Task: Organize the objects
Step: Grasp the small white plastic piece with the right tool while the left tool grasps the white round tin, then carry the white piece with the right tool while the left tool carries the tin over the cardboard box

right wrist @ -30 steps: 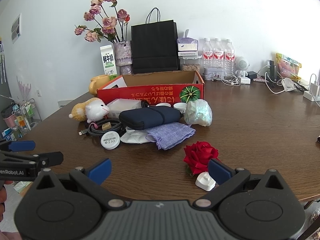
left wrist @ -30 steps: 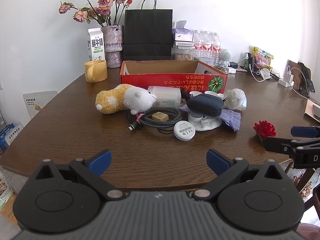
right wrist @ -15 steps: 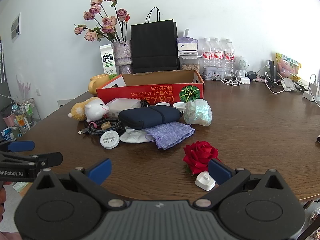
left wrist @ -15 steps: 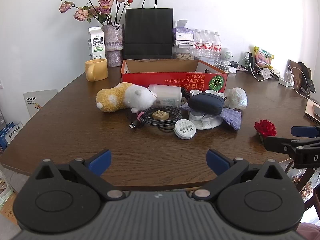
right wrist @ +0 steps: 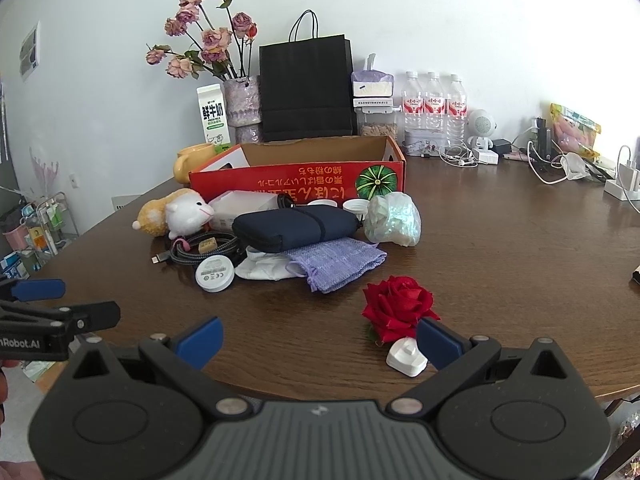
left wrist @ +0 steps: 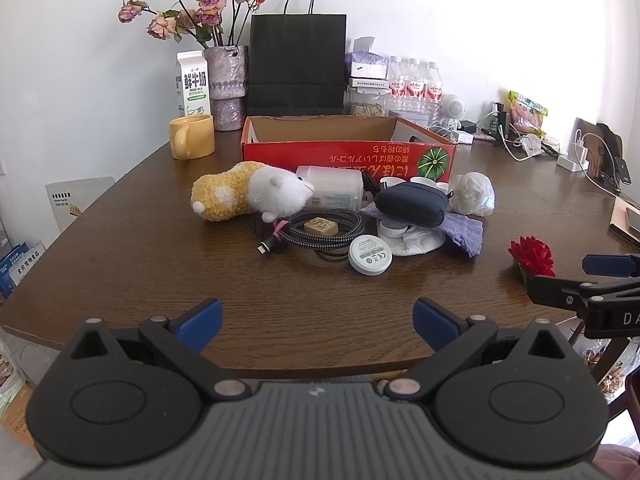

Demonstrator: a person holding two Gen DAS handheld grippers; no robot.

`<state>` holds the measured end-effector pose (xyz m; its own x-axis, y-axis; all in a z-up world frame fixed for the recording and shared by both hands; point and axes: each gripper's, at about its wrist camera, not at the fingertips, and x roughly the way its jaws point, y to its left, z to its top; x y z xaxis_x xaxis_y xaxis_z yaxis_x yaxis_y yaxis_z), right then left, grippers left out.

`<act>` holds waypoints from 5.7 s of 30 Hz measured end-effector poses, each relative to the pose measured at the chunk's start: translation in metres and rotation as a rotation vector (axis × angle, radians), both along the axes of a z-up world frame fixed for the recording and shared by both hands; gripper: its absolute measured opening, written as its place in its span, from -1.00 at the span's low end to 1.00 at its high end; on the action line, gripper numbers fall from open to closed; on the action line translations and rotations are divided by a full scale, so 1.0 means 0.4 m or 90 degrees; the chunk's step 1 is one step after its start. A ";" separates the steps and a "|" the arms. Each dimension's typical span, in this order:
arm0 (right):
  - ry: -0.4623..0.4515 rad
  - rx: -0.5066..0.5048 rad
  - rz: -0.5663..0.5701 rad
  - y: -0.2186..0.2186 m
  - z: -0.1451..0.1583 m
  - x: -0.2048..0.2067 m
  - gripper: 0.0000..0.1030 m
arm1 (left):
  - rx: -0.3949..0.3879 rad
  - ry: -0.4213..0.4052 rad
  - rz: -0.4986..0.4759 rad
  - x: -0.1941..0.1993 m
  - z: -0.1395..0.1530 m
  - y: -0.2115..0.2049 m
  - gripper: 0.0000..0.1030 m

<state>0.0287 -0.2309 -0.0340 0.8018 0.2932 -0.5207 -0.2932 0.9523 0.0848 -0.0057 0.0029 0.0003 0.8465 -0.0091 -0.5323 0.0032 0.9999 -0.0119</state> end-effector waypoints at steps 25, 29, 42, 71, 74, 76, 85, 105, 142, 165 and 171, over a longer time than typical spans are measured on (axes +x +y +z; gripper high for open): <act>-0.001 -0.041 0.020 -0.101 -0.091 0.055 -0.49 | -0.014 0.053 -0.011 0.061 -0.044 -0.013 1.00; -0.006 -0.033 0.026 -0.099 -0.089 0.054 -0.49 | -0.008 0.054 -0.015 0.073 -0.045 -0.025 1.00; -0.047 -0.001 0.055 -0.063 -0.047 0.062 -0.49 | 0.008 0.039 -0.018 0.164 -0.044 -0.073 0.86; -0.044 0.033 0.060 -0.036 -0.060 0.101 -0.49 | 0.006 0.014 -0.006 0.238 -0.077 -0.122 -0.21; -0.045 0.032 0.064 -0.029 -0.060 0.100 -0.49 | 0.008 0.015 -0.011 0.231 -0.080 -0.119 -0.21; -0.047 0.033 0.071 -0.021 -0.057 0.100 -0.49 | 0.004 0.021 -0.014 0.225 -0.082 -0.115 -0.21; -0.056 0.040 0.139 0.052 -0.038 0.127 -0.49 | -0.001 0.033 -0.049 0.198 -0.081 -0.078 -0.21; 0.002 -0.012 0.255 0.247 -0.079 0.267 -0.49 | 0.028 0.038 -0.183 0.197 -0.084 -0.011 -0.21; -0.022 -0.059 0.246 0.268 -0.079 0.250 -0.49 | 0.012 -0.053 0.001 0.118 0.051 0.185 -0.21; -0.091 -0.028 0.234 0.234 0.019 0.201 -0.50 | 0.011 -0.076 0.017 0.131 0.088 0.190 -0.21; -0.119 -0.023 0.216 0.203 0.060 0.220 -0.49 | 0.008 -0.092 -0.001 0.172 0.115 0.150 -0.21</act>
